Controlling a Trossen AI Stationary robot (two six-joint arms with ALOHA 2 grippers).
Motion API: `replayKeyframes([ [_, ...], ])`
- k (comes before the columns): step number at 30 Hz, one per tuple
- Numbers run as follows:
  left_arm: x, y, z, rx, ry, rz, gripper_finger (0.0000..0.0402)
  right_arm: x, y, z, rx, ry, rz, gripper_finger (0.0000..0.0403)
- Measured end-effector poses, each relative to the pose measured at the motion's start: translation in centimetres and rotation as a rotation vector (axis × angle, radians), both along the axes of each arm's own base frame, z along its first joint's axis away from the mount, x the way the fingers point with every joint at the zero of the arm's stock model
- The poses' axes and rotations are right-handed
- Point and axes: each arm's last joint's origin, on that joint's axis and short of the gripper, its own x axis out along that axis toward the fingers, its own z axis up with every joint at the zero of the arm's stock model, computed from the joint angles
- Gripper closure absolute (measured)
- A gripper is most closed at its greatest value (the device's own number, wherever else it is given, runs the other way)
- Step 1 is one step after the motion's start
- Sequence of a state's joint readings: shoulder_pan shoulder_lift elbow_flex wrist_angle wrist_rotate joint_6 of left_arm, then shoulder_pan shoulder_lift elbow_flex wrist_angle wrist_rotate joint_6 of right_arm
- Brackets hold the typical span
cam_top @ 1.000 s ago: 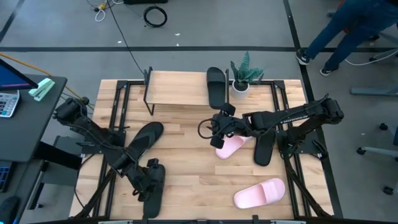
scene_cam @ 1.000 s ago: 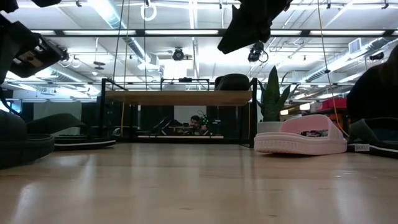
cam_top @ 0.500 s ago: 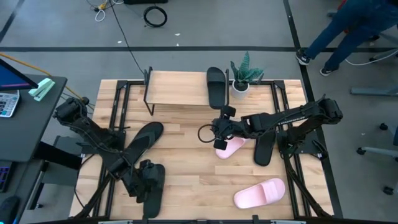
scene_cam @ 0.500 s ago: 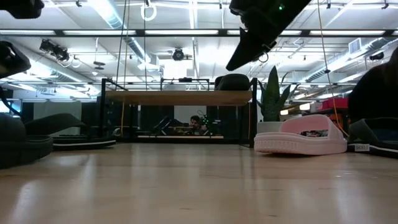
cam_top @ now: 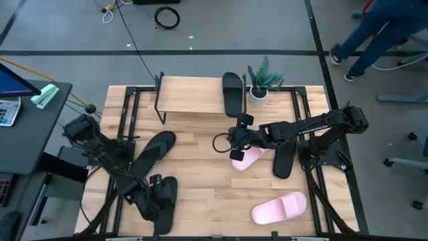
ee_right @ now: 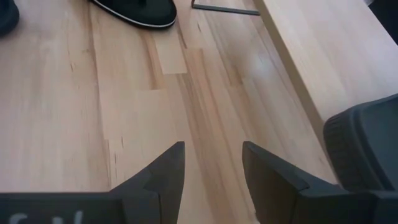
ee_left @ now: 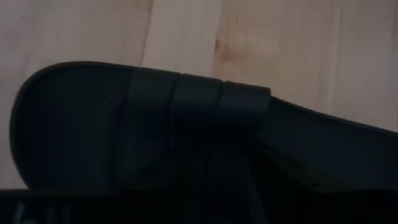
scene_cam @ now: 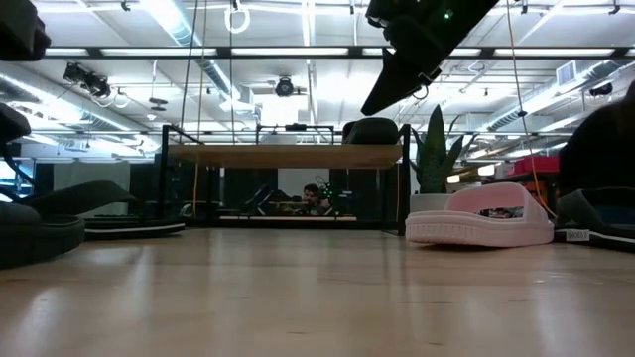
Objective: Pick and place slides into the shelf
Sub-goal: Put the bottom black slide on the shelf
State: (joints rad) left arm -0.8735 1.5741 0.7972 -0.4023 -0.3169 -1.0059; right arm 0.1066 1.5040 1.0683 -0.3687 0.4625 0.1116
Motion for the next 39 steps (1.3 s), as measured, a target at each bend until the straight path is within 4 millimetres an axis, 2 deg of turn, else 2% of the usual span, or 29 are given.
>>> replayKeyframes([
  [7, 1.0, -1.0, 2.5, 0.038, -0.036, 0.018, 0.0230, 0.0, 0.0, 0.0, 0.001, -0.005, 0.000, 0.0236],
  [11, 1.5, -1.3, 3.3, 0.037, -0.096, 0.043, 0.0230, 0.0, 0.0, 0.0, 0.001, -0.006, 0.000, 0.0236],
  [24, 1.7, -1.4, 3.2, 0.079, -0.132, 0.045, 0.0230, 0.0, 0.0, 0.0, 0.001, -0.006, 0.000, 0.0236],
  [32, 2.0, -3.0, 1.6, 0.166, -0.109, -0.074, 0.0230, 0.0, 0.0, 0.1, 0.001, -0.006, 0.001, 0.0236],
  [36, 2.6, -4.1, 2.1, 0.278, -0.031, -0.143, 0.0230, 0.0, 0.0, 0.1, 0.001, -0.007, 0.001, 0.0236],
  [39, 3.3, -5.0, 3.3, 0.362, 0.031, -0.155, 0.0230, 0.0, 0.0, 0.1, 0.001, -0.006, 0.001, 0.0236],
])
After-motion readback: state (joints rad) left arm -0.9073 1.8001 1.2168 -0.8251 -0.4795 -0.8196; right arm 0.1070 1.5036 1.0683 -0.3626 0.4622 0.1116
